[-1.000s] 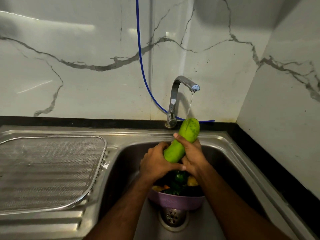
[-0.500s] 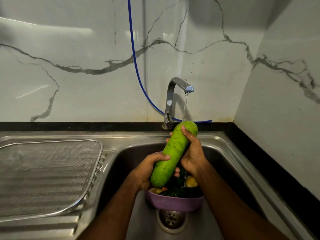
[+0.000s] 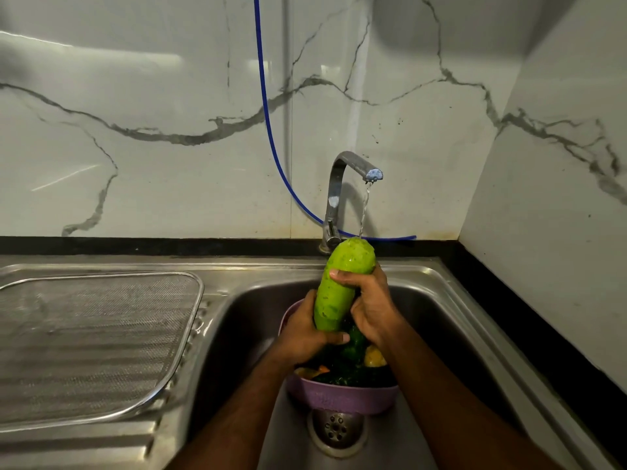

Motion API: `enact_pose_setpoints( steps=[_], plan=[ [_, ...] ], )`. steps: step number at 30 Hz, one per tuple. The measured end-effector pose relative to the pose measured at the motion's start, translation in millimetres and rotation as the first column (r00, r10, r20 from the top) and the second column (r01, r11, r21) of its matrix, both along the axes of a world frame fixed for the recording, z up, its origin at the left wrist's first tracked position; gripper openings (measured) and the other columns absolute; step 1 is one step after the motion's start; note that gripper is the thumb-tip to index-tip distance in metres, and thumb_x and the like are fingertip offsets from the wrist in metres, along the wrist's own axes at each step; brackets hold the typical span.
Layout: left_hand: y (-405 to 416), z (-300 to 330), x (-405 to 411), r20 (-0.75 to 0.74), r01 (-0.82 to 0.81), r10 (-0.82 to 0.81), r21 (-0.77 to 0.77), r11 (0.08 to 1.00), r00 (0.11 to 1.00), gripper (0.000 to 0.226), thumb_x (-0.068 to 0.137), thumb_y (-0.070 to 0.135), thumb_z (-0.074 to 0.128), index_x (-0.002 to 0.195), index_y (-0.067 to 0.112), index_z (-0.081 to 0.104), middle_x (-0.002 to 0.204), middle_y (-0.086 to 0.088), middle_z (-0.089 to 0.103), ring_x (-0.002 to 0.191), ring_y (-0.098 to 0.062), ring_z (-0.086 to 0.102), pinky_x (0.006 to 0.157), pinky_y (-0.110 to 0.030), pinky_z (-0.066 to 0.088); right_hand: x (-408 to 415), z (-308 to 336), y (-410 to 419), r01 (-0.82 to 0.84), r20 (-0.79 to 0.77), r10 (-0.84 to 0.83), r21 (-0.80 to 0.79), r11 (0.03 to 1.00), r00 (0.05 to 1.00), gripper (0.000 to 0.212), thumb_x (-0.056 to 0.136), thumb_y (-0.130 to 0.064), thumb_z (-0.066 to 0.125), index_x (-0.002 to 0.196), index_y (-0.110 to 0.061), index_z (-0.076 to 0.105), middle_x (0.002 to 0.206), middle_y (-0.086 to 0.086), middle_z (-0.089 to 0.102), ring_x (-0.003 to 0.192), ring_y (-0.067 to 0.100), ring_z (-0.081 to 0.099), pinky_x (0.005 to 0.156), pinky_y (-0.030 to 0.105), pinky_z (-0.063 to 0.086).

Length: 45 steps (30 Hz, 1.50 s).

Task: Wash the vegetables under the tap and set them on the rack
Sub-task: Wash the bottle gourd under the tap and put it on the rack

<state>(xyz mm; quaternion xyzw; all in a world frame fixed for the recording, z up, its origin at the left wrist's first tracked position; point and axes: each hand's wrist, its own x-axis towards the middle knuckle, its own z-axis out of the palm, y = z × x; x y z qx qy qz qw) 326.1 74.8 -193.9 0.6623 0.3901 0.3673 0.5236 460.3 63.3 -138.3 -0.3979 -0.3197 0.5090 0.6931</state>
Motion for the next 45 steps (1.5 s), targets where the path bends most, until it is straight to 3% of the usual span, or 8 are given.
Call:
enact_pose_setpoints(
  steps=[9, 21, 25, 28, 31, 34, 39, 45],
  plan=[
    [2, -12, 1, 0.096, 0.006, 0.015, -0.221, 0.975, 0.995, 0.063, 0.071, -0.002, 0.083, 0.124, 0.018, 0.057, 0.111, -0.008, 0.074, 0.102, -0.028, 0.072, 0.088, -0.054, 0.058, -5, -5, 4, -0.024, 0.193, 0.022, 0.008, 1.0, 0.981, 0.069, 0.069, 0.012, 0.082, 0.122, -0.027, 0.062, 0.107, 0.003, 0.075, 0.092, 0.019, 0.074, 0.073, 0.036, 0.062],
    [-14, 13, 5, 0.326, 0.227, -0.095, -0.392, 0.891, 0.94, 0.049, 0.082, 0.034, 0.078, 0.127, 0.019, 0.061, 0.122, -0.014, 0.07, 0.114, -0.038, 0.066, 0.1, -0.066, 0.046, 13, 2, 11, 0.112, -0.01, -0.112, 0.04, 0.993, 0.994, 0.075, 0.07, -0.026, 0.089, 0.135, -0.031, 0.053, 0.128, 0.015, 0.067, 0.106, 0.035, 0.07, 0.088, 0.059, 0.059],
    [-21, 24, 10, 0.498, 0.348, -0.033, -0.556, 0.755, 0.867, 0.051, 0.096, 0.048, 0.053, 0.127, 0.009, 0.066, 0.115, -0.017, 0.071, 0.101, -0.031, 0.071, 0.084, -0.05, 0.059, 21, -1, 11, 0.059, -0.068, -0.058, 0.006, 0.998, 0.996, 0.061, 0.091, -0.027, 0.074, 0.145, -0.04, 0.047, 0.135, 0.012, 0.063, 0.118, 0.036, 0.066, 0.086, 0.056, 0.061],
    [-18, 27, 12, 0.623, 0.468, -0.02, -0.566, 0.679, 0.782, 0.07, 0.093, 0.062, 0.045, 0.131, 0.005, 0.062, 0.101, -0.02, 0.068, 0.083, -0.03, 0.068, 0.066, -0.048, 0.059, 18, -3, 11, -0.015, -0.093, 0.009, -0.062, 0.998, 0.996, 0.07, 0.092, -0.032, 0.073, 0.152, -0.04, 0.039, 0.131, 0.013, 0.066, 0.101, 0.032, 0.074, 0.075, 0.05, 0.06],
    [-16, 33, 10, 0.671, 0.504, 0.006, -0.563, 0.655, 0.742, 0.075, 0.093, 0.065, 0.04, 0.118, 0.0, 0.067, 0.09, -0.02, 0.064, 0.069, -0.028, 0.065, 0.054, -0.036, 0.057, 16, -6, 8, -0.185, -0.113, 0.165, -0.19, 0.964, 0.98, 0.072, 0.088, -0.049, 0.074, 0.147, -0.017, 0.048, 0.126, 0.023, 0.069, 0.052, 0.025, 0.065, 0.05, 0.033, 0.053],
    [-14, 35, 11, 0.635, 0.479, 0.008, -0.59, 0.65, 0.772, 0.079, 0.093, 0.066, 0.035, 0.103, -0.003, 0.072, 0.084, -0.022, 0.064, 0.062, -0.028, 0.065, 0.05, -0.033, 0.056, 16, -7, 7, -0.177, -0.124, 0.15, -0.243, 0.954, 0.981, 0.072, 0.09, -0.055, 0.07, 0.145, -0.013, 0.051, 0.131, 0.027, 0.064, 0.047, 0.022, 0.064, 0.04, 0.028, 0.051],
    [-17, 40, 21, 0.419, 0.268, 0.046, -0.657, 0.704, 0.907, 0.065, 0.098, 0.06, 0.04, 0.104, 0.002, 0.068, 0.083, -0.02, 0.071, 0.067, -0.032, 0.065, 0.06, -0.04, 0.059, 22, -7, 10, 0.128, -0.084, -0.142, -0.155, 0.98, 0.986, 0.056, 0.091, -0.035, 0.076, 0.14, -0.029, 0.05, 0.127, 0.014, 0.068, 0.106, 0.031, 0.07, 0.069, 0.042, 0.062],
    [-15, 34, 15, 0.237, 0.058, 0.091, -0.555, 0.83, 0.967, 0.035, 0.1, 0.047, 0.05, 0.114, 0.017, 0.063, 0.093, -0.008, 0.072, 0.075, -0.023, 0.07, 0.059, -0.032, 0.058, 29, -1, 15, 0.369, -0.169, -0.374, -0.059, 0.928, 0.912, 0.081, 0.086, -0.016, 0.082, 0.147, -0.036, 0.034, 0.13, 0.008, 0.064, 0.108, 0.027, 0.069, 0.084, 0.051, 0.061]
  ],
)
